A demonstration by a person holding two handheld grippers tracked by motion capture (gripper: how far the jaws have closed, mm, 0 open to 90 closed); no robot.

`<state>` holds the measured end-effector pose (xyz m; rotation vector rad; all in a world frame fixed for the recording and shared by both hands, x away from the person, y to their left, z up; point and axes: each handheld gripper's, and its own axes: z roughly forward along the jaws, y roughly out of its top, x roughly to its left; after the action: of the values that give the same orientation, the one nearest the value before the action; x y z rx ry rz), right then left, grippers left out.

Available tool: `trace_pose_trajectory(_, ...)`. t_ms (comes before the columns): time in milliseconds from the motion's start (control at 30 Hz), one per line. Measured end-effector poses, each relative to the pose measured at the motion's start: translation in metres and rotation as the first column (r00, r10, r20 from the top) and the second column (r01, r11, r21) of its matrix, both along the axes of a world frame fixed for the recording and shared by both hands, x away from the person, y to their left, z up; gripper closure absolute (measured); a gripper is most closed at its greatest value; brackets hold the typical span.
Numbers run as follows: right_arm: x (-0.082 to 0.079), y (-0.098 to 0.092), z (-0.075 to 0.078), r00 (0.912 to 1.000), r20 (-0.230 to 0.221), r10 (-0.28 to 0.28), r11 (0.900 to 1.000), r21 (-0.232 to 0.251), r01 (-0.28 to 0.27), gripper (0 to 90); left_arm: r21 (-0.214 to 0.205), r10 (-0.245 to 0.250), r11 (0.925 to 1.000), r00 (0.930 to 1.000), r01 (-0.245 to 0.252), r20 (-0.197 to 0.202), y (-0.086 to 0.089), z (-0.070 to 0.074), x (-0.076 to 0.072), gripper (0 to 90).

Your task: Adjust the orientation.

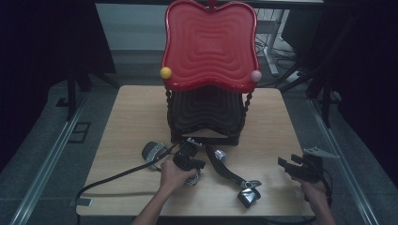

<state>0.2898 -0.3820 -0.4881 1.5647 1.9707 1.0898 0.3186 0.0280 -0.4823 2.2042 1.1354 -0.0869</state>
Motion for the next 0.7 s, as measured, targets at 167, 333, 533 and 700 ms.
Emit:
trace_pose_trajectory(167, -0.001, 0.002, 0.0, 1.0, -0.005, 0.006, 0.9999, -0.01, -0.006, 34.6, -0.023, -0.001, 0.9997, 0.9999, 0.0, -0.015, 0.005, -0.001, -0.002, 90.0)
trace_pose_trajectory(333, -0.001, 0.003, 0.001, 1.0, -0.002, 0.006, 0.9999, -0.009, -0.006, 34.6, -0.036, -0.013, 0.9993, 0.9997, 0.013, -0.021, 0.015, -0.002, -0.014, 90.0)
trace_pose_trajectory(533, 0.0, 0.005, 0.0, 0.9999, -0.007, 0.014, 0.9998, -0.015, -0.014, 34.5, -0.051, -0.031, 0.9983, 0.999, 0.029, -0.033, 0.034, -0.003, -0.036, 90.0)
trace_pose_trajectory(700, -0.001, 0.005, 0.001, 0.9999, -0.001, 0.011, 0.9998, -0.014, -0.011, 34.5, -0.051, -0.042, 0.9979, 0.9979, 0.039, -0.05, 0.052, -0.002, -0.054, 90.0)
